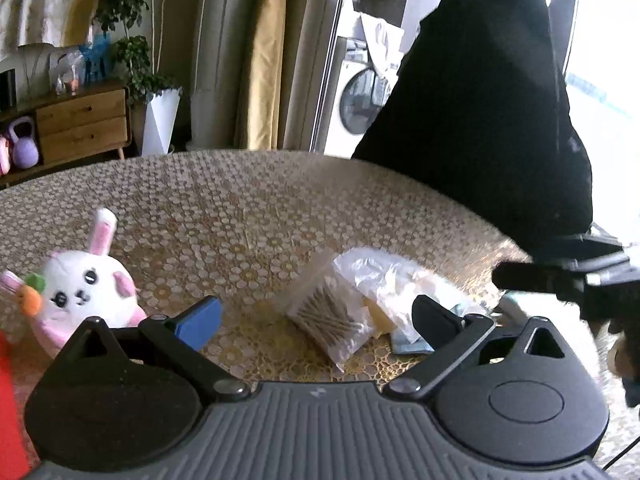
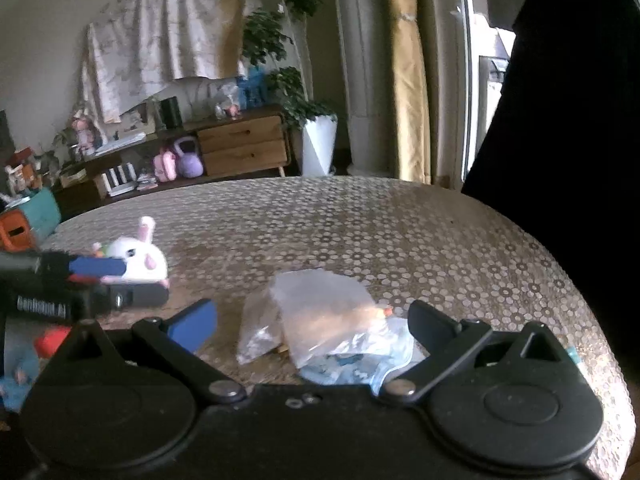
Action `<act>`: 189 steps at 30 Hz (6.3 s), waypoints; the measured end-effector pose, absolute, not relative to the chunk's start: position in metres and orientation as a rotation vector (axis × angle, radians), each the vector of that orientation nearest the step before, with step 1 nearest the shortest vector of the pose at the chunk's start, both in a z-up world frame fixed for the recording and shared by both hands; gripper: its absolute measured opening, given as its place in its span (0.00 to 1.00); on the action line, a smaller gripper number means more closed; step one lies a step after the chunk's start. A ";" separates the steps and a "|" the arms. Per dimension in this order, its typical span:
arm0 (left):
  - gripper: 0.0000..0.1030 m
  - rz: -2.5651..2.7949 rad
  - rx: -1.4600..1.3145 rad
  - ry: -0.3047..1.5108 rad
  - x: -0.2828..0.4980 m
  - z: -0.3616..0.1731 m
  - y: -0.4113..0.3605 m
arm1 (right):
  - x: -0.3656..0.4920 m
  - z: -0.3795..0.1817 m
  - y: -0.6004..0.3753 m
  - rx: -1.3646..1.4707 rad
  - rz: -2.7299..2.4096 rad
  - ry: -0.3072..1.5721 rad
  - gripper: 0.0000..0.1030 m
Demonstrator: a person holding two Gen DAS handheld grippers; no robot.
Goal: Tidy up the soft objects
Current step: 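Grasp the cotton-swab bag with the left gripper while the right gripper grasps the clear plastic bag, then lift the cotton-swab bag and plastic bag and carry both over the orange box, then lower the cotton-swab bag into the box and open the left gripper while the right gripper releases the plastic bag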
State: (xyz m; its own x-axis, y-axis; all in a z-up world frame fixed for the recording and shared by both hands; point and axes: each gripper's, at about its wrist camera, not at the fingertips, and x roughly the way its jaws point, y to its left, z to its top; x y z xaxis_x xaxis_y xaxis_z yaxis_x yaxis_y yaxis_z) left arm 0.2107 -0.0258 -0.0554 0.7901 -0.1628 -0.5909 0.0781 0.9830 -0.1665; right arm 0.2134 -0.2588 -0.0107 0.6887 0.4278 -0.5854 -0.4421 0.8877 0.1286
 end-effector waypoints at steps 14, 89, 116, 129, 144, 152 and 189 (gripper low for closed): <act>0.99 -0.140 -0.174 0.755 0.267 -0.104 -0.046 | 0.291 -0.051 -0.232 -0.039 0.510 0.783 0.98; 0.36 -0.172 -0.246 0.711 0.160 -0.015 0.042 | 0.170 0.040 -0.191 -0.030 0.619 0.602 0.01; 0.36 0.010 -0.230 0.678 0.051 0.027 0.187 | 0.104 0.080 -0.032 -0.062 0.888 0.550 0.01; 0.36 0.102 -0.231 0.701 0.028 0.023 0.252 | 0.110 0.065 0.046 -0.071 0.949 0.594 0.01; 0.36 0.158 -0.259 0.792 0.024 -0.023 0.290 | 0.136 0.015 0.117 -0.106 0.906 0.692 0.01; 0.36 0.134 -0.242 0.810 0.038 -0.045 0.286 | 0.144 -0.018 0.133 -0.141 0.885 0.737 0.01; 0.65 0.187 -0.190 0.842 0.051 -0.058 0.271 | 0.131 -0.031 0.102 -0.179 0.889 0.771 0.48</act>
State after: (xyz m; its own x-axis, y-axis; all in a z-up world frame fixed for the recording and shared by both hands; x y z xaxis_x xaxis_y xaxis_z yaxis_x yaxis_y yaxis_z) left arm 0.0507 0.2713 -0.0584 0.6512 0.0889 -0.7537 -0.2385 0.9668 -0.0921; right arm 0.1314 0.1020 -0.0312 0.3855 0.6324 -0.6719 -0.7551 0.6347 0.1641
